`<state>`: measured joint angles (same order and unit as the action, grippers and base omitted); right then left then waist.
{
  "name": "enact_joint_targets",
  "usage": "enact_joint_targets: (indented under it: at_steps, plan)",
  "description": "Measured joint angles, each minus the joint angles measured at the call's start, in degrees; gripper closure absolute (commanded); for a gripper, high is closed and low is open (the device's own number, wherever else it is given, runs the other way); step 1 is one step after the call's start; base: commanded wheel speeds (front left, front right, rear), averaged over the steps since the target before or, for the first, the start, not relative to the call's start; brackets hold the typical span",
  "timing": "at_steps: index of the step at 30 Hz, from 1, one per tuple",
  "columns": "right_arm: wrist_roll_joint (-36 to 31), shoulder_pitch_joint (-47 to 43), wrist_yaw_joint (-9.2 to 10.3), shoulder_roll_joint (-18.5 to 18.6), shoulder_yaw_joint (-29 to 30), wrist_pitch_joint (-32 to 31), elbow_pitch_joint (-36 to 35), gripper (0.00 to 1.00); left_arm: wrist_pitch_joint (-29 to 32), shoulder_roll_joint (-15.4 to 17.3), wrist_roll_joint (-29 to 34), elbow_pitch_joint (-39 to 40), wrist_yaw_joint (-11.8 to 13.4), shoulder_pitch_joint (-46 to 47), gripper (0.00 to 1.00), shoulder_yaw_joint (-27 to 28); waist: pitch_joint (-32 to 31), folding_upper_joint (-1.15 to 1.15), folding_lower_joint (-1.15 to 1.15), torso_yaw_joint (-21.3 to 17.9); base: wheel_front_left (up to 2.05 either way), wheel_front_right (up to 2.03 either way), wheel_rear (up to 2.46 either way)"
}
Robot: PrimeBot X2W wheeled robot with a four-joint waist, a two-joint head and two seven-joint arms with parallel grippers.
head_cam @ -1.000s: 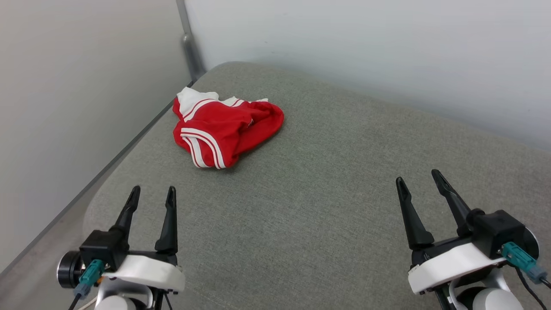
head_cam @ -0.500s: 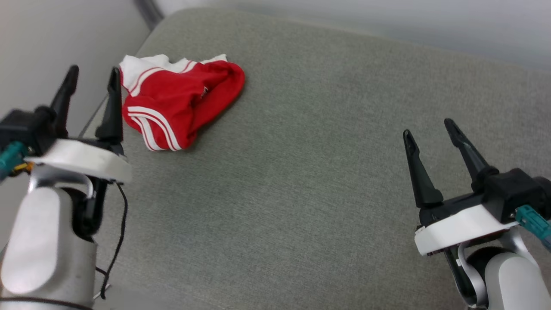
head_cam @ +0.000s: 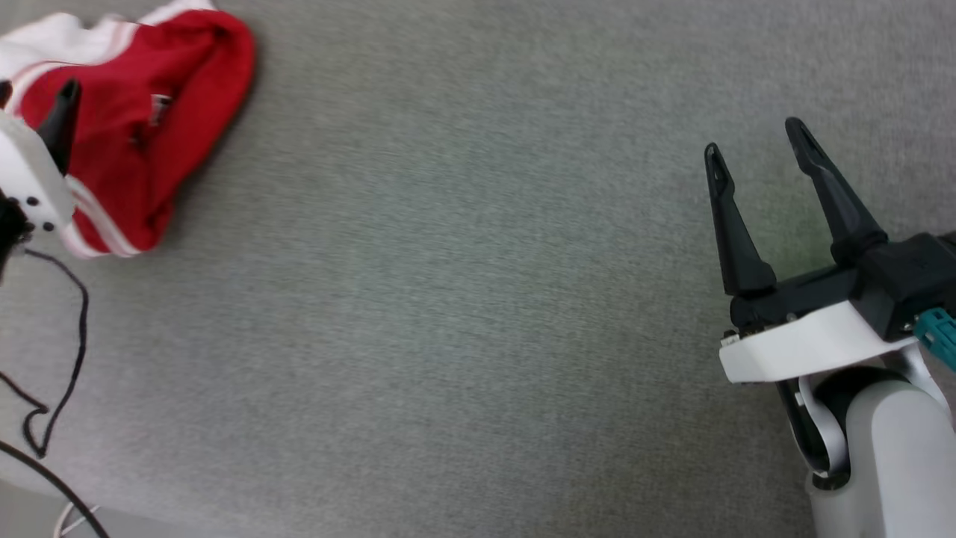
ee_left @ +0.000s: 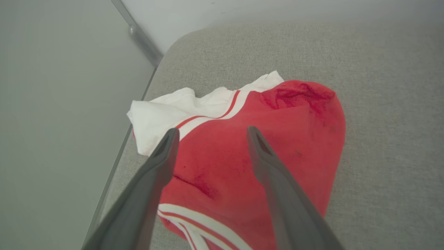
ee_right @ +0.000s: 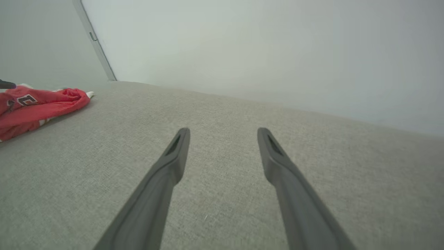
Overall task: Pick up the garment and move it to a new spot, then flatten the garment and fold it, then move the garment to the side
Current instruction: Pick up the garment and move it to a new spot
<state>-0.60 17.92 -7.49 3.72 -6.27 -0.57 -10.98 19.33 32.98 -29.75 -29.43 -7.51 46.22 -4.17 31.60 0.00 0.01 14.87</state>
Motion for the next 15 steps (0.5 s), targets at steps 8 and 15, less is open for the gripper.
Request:
enact_joint_targets:
  at_steps: [8,15]
  plan:
    - [0.1,2.6,-0.01,-0.3,-0.7,1.8,1.5,0.00,10.4,5.3,-4.8,-9.1,0.0,2.8,0.00,-4.0,5.5,0.00,0.00,-4.9,0.00,0.00,0.00]
    - [0.4,2.7,-0.01,-0.5,-0.3,2.6,2.8,0.00,17.3,6.6,-8.9,-15.0,0.1,5.7,0.37,-3.4,6.0,0.00,-0.01,-6.7,0.00,0.00,0.00]
